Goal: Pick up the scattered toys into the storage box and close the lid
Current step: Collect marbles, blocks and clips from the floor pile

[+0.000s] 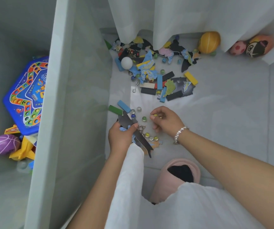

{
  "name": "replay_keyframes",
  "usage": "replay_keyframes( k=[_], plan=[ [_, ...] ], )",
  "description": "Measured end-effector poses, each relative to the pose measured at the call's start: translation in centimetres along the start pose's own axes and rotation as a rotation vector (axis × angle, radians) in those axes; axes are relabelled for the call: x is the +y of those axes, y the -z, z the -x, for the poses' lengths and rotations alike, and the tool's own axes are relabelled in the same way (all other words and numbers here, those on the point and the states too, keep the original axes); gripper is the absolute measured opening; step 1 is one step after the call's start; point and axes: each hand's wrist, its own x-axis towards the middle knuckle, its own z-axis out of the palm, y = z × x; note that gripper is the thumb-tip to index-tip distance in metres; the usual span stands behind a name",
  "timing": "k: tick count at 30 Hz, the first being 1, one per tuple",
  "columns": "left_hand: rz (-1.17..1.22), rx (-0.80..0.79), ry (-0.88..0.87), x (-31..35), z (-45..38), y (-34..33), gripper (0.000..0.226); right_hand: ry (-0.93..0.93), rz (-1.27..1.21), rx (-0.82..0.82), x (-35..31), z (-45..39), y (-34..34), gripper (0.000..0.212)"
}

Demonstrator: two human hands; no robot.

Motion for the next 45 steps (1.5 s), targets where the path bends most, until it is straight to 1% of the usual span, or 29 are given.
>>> replay_keyframes(
  k=[3,4,7,9,12,14,17,21,23,24,26,28,29,31,35,36,39,40,42,45],
  plan=[
    [0.02,-0.001,-0.016,1.3,0.9,-0.1,0.018,-0.185,-0.294,-0.146,-2.0,1.0,1.5,0.014],
    [0.032,-0.002,-0.035,2.1,1.3,-0.2,0.015,-0.221,-0.356,-0.176,-2.9,1.5,1.9,0.017],
    [0.065,0.028,-0.154,5.5,3.5,-0.1,0.014,-0.245,-0.36,-0.243,-6.7,3.2,2.9,0.025],
    [0.022,0.054,-0.279,8.6,5.7,1.1,0.014,-0.243,-0.356,-0.286,-10.1,4.8,3.6,0.026],
    [-0.084,0.098,-0.507,13.3,9.6,5.0,0.021,-0.216,-0.406,-0.38,-15.6,8.0,4.0,0.027],
    [-0.112,0.136,-0.568,15.5,11.9,9.0,0.026,-0.183,-0.42,-0.451,-18.8,10.2,3.0,0.028],
    [-0.052,0.214,-0.54,16.5,13.1,15.3,0.027,-0.137,-0.426,-0.556,-22.4,12.8,-0.6,0.028],
    [-0.005,0.217,-0.36,14.1,11.2,21.5,0.025,-0.093,-0.32,-0.638,-24.7,14.7,-7.1,0.02],
    [0.014,0.258,-0.309,12.3,10.1,23.0,0.016,-0.099,-0.239,-0.637,-24.5,14.7,-10.2,0.015],
    [0.012,0.283,-0.293,11.6,9.6,23.4,0.012,-0.087,-0.164,-0.62,-24.2,14.5,-11.4,0.018],
    [0.02,0.294,-0.242,10.4,9.1,23.9,0.008,-0.084,-0.033,-0.571,-23.7,14.0,-13.1,0.028],
    [0.031,0.275,-0.196,9.9,9.1,23.7,0.014,-0.05,0.054,-0.521,-23.7,14.0,-14.0,0.044],
    [0.031,0.274,-0.19,9.8,9.2,23.5,0.017,-0.054,0.084,-0.52,-23.7,13.8,-14.0,0.048],
    [0.074,0.275,-0.188,9.8,9.4,22.7,0.02,-0.041,0.068,-0.552,-23.7,13.9,-13.6,0.046],
    [0.348,0.202,-0.16,11.0,10.4,20.3,0.025,-0.02,-0.099,-0.554,-23.3,14.3,-10.9,0.036],
    [0.394,0.193,-0.18,11.5,10.9,19.6,0.024,0.009,-0.105,-0.547,-23.1,14.7,-9.9,0.032],
    [0.4,0.185,-0.311,12.6,12.5,17.0,0.014,0.18,0.087,-0.467,-22.1,15.7,-6.5,0.021],
    [0.393,0.167,-0.35,12.9,13.0,16.0,0.013,0.209,0.133,-0.437,-21.6,16.1,-5.2,0.02],
    [0.401,0.109,-0.406,13.4,13.6,13.9,0.014,0.214,0.168,-0.376,-20.5,16.4,-2.8,0.021],
    [0.397,0.029,-0.439,13.3,13.5,10.5,0.015,0.246,0.198,-0.297,-18.5,16.0,-0.2,0.023]
  ],
)
